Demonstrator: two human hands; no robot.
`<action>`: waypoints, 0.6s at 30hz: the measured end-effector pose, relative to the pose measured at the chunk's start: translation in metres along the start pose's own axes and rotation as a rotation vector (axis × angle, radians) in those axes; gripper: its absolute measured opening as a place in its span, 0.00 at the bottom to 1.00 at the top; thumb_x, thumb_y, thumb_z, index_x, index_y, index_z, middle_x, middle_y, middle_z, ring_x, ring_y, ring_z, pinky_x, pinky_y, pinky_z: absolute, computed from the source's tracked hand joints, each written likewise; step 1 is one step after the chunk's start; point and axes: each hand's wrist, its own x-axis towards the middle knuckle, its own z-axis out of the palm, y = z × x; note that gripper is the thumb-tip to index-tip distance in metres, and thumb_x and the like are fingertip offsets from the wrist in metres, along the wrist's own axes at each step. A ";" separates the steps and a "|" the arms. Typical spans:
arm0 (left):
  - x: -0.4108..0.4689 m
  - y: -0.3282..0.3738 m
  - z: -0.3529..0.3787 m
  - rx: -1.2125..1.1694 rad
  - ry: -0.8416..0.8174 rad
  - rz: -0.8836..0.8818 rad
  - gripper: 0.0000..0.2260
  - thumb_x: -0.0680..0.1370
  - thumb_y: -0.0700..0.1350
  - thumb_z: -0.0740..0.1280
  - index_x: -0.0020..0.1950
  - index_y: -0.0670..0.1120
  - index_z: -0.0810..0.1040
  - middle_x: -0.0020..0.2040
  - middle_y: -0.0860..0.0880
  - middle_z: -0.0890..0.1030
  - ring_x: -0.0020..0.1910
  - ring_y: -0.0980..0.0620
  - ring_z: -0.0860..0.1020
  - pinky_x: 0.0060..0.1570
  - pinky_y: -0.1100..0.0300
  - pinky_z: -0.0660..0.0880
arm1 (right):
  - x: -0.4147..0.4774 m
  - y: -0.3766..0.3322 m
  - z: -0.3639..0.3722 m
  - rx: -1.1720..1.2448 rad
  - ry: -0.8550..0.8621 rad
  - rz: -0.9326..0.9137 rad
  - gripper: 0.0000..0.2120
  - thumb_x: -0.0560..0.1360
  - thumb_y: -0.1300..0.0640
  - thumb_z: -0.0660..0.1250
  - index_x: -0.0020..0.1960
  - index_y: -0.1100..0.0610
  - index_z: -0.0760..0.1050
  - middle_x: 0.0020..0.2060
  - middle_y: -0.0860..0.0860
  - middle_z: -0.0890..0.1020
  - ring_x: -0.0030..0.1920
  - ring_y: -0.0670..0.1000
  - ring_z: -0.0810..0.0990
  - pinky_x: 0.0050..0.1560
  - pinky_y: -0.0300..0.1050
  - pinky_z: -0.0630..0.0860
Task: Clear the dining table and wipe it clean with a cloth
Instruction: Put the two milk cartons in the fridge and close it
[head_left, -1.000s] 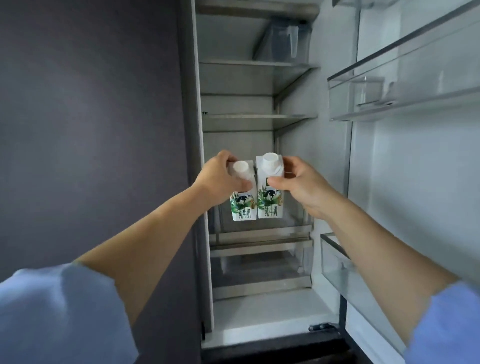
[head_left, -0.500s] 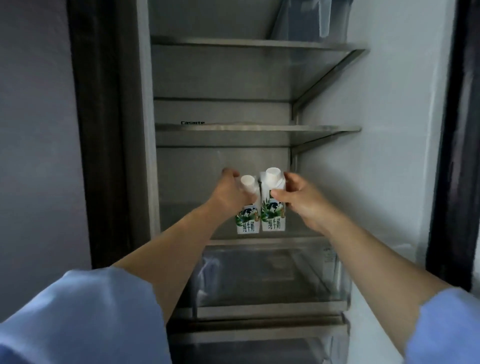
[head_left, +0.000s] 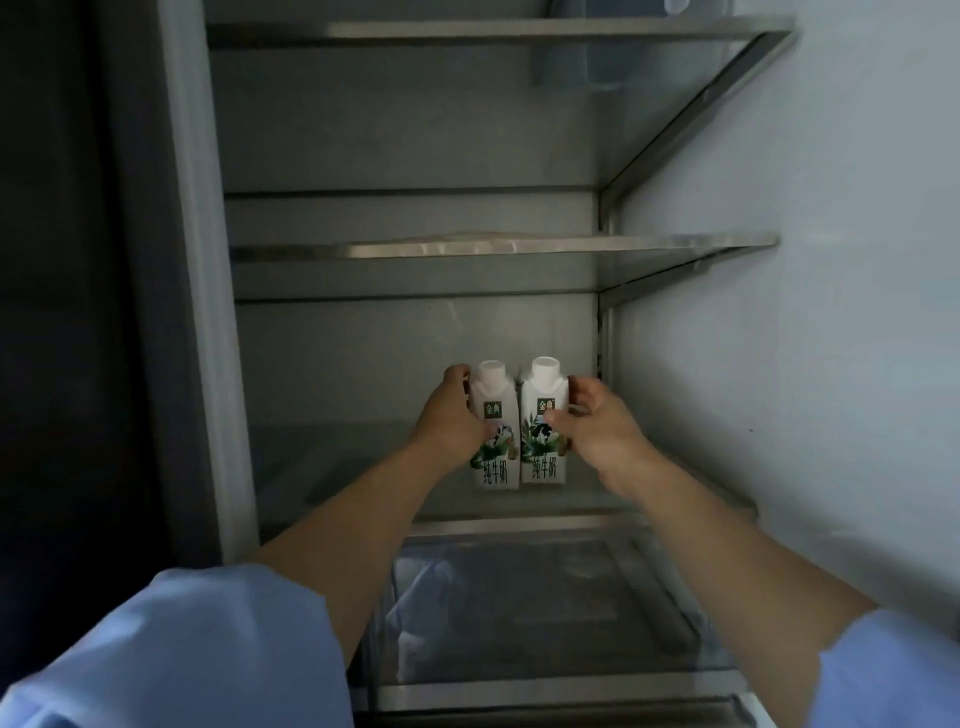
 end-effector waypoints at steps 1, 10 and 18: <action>0.001 -0.003 0.001 -0.014 0.003 0.002 0.30 0.71 0.33 0.70 0.69 0.43 0.62 0.66 0.44 0.73 0.62 0.50 0.72 0.58 0.58 0.70 | 0.000 0.002 0.001 0.010 -0.008 0.002 0.24 0.74 0.66 0.67 0.68 0.57 0.68 0.62 0.49 0.76 0.59 0.48 0.74 0.63 0.48 0.72; -0.003 -0.020 0.012 -0.092 0.024 0.050 0.32 0.72 0.29 0.67 0.71 0.47 0.60 0.61 0.50 0.74 0.56 0.58 0.70 0.55 0.62 0.69 | -0.009 0.013 0.012 0.016 -0.069 -0.009 0.30 0.76 0.72 0.61 0.73 0.51 0.62 0.56 0.43 0.73 0.57 0.42 0.70 0.59 0.39 0.68; -0.018 -0.012 0.012 -0.038 0.037 -0.046 0.34 0.73 0.33 0.68 0.73 0.43 0.54 0.67 0.45 0.68 0.64 0.51 0.69 0.57 0.61 0.67 | -0.017 0.008 0.013 -0.164 0.044 0.032 0.35 0.76 0.65 0.65 0.77 0.54 0.52 0.75 0.51 0.60 0.74 0.51 0.61 0.66 0.40 0.61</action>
